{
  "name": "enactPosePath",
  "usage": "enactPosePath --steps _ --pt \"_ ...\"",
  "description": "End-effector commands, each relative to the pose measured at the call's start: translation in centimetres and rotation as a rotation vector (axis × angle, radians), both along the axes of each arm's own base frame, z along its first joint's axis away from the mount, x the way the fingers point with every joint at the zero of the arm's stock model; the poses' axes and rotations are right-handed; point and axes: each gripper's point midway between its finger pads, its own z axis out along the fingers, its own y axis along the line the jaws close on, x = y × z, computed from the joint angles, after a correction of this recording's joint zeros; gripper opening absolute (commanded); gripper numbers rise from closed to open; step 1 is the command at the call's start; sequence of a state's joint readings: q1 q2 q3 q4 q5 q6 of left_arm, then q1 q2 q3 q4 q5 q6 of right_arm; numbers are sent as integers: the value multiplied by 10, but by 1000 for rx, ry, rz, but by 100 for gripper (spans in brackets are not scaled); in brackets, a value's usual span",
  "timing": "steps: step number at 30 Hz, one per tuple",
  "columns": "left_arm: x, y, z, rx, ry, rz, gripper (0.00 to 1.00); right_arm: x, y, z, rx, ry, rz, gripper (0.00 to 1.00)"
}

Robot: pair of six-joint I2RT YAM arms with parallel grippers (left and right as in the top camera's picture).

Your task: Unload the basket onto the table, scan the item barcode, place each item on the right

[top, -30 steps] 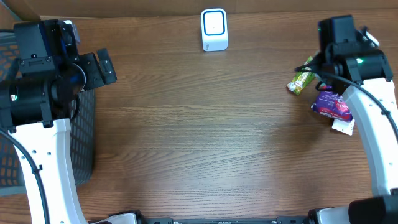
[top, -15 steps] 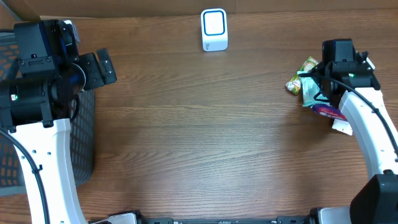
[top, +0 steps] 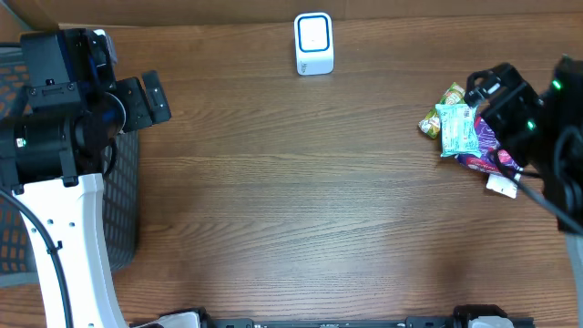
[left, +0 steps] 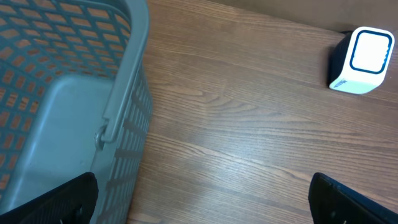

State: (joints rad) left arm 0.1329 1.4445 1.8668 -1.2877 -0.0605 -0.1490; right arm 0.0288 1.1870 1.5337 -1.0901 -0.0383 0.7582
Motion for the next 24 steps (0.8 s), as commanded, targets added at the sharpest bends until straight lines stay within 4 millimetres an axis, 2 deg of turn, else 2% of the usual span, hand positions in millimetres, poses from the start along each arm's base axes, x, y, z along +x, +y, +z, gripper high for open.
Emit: enactPosePath --steps 1,4,5,9,14,18,24 --pt "1 0 0 8 1 -14 100 -14 -1 22 -30 -75 17 100" --pt "1 0 0 8 1 -14 100 -27 -28 39 -118 -137 -108 100" --pt "1 0 0 8 1 -14 100 -39 -44 49 -203 -165 -166 100" --pt "1 0 0 8 1 -14 100 -56 -51 59 -378 -192 -92 100" --pt "1 0 0 8 1 -14 100 -66 -54 55 -525 -280 -40 100" --pt "1 0 0 8 1 -14 100 -69 -48 33 -518 -403 -35 100" --pt "1 0 0 8 1 -14 99 -85 -45 -35 -506 -510 -43 100"
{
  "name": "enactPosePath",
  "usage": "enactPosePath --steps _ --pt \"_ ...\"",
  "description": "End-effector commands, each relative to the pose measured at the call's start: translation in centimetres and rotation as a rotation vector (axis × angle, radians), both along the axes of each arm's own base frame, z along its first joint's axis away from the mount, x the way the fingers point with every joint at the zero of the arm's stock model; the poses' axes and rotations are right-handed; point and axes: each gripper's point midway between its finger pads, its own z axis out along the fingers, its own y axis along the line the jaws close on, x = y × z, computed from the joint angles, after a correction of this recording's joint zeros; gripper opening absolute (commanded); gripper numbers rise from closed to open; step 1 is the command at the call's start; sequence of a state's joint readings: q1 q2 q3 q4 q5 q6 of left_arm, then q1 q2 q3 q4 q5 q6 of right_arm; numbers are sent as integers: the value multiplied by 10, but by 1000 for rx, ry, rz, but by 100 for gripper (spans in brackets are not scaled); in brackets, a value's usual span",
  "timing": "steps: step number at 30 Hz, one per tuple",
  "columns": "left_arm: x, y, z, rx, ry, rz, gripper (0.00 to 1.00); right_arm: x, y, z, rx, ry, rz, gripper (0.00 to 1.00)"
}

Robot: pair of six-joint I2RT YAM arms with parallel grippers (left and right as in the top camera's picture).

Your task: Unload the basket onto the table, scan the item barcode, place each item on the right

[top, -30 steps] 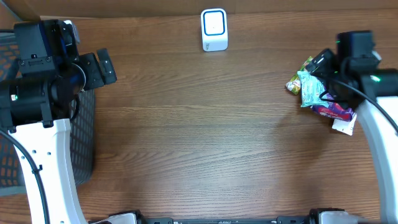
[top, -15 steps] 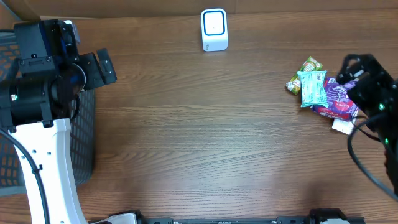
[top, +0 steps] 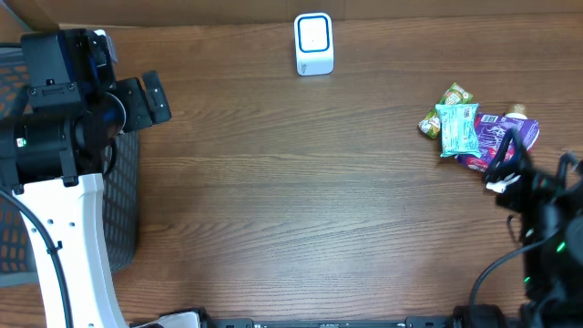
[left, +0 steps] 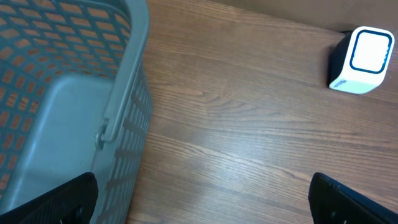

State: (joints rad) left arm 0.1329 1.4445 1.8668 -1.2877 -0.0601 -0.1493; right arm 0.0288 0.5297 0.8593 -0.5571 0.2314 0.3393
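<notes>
The white barcode scanner (top: 314, 44) stands at the table's far edge; the left wrist view also has the scanner (left: 362, 60) at its upper right. A pile of snack packs lies at the right: a teal pack (top: 457, 128), a green-yellow pack (top: 447, 99) and a purple pouch (top: 504, 130). My right gripper (top: 509, 165) sits just in front of the pile, near the purple pouch, and its jaws are too dark to read. My left gripper (left: 202, 205) hangs open and empty over bare wood beside the basket.
A grey mesh basket (left: 133, 74) stands at the table's left edge, partly under the left arm (top: 64, 137). A small white piece (top: 498, 187) lies by the right gripper. The brown wood table (top: 291, 210) spreads between the two arms.
My right arm has drawn back from over the snack pile toward the front right, uncovering the purple pouch. The packs lie where they were. The left arm has not moved.
</notes>
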Motion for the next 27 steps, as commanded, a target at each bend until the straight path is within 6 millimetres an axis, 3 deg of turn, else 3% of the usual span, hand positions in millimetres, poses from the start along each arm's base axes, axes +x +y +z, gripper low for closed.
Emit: enactPosePath --steps 1,8,12,18,27 --pt "1 0 0 9 1 -14 100 -10 3 -45 -30 -33 22 100" --pt "1 0 0 8 1 -15 100 -7 16 -118 -21 -154 89 100" --pt "1 0 0 9 1 -14 99 -1 32 -133 -45 -226 171 100" --pt "1 0 0 8 1 -15 100 0 69 -162 -300 -184 397 100" --pt "1 0 0 9 1 -14 100 -1 69 -170 -303 -154 401 100"
